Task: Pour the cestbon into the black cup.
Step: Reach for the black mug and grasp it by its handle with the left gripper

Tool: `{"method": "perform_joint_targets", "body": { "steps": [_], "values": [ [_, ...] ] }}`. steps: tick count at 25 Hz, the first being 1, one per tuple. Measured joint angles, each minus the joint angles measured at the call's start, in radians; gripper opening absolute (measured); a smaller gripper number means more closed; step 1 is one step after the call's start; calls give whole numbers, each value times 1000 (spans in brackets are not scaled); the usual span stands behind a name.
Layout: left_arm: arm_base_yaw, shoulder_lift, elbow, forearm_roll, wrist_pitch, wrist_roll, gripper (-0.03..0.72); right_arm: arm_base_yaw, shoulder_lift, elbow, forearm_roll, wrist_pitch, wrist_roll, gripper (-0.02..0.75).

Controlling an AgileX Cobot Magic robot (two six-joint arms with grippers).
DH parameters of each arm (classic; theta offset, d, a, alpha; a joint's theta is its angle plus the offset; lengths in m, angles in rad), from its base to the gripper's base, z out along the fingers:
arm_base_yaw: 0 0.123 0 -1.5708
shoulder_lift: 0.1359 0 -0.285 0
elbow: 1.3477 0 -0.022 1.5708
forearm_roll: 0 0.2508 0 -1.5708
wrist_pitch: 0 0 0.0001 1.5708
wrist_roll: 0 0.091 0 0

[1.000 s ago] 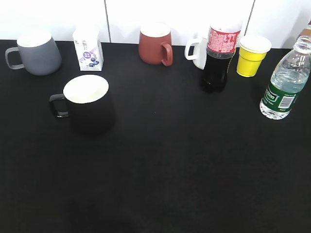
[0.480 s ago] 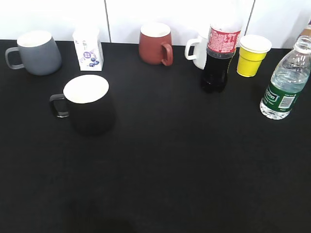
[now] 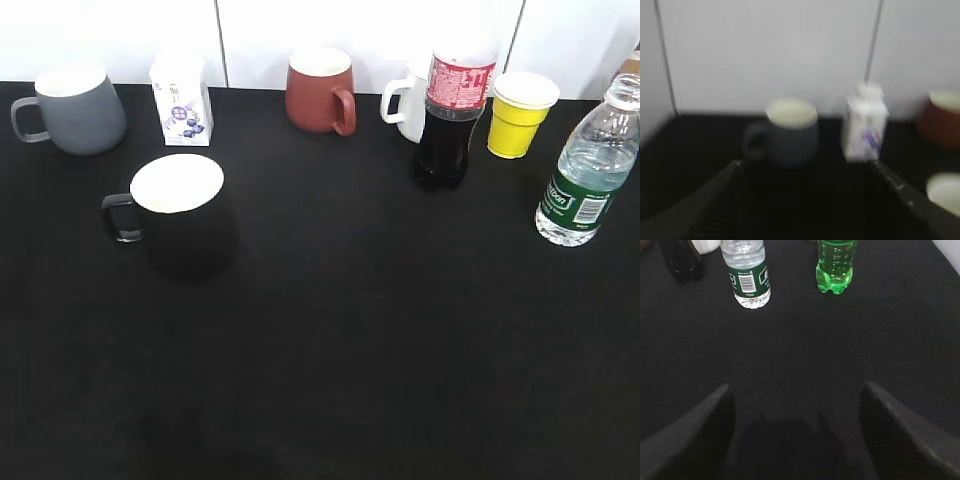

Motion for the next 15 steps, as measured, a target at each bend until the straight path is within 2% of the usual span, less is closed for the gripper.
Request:
{"method": "perform_joint_targets", "body": {
  "steps": [4,10,15],
  "values": [
    [-101,213,30,4,-65,-8,547,0,0,0,0,0,0,585],
    [-108,677,30,72,-633,-27,518,0,0,0,0,0,0,586],
    [-108,739,30,74,-674,-34,513,0,0,0,0,0,0,585]
  ]
}}
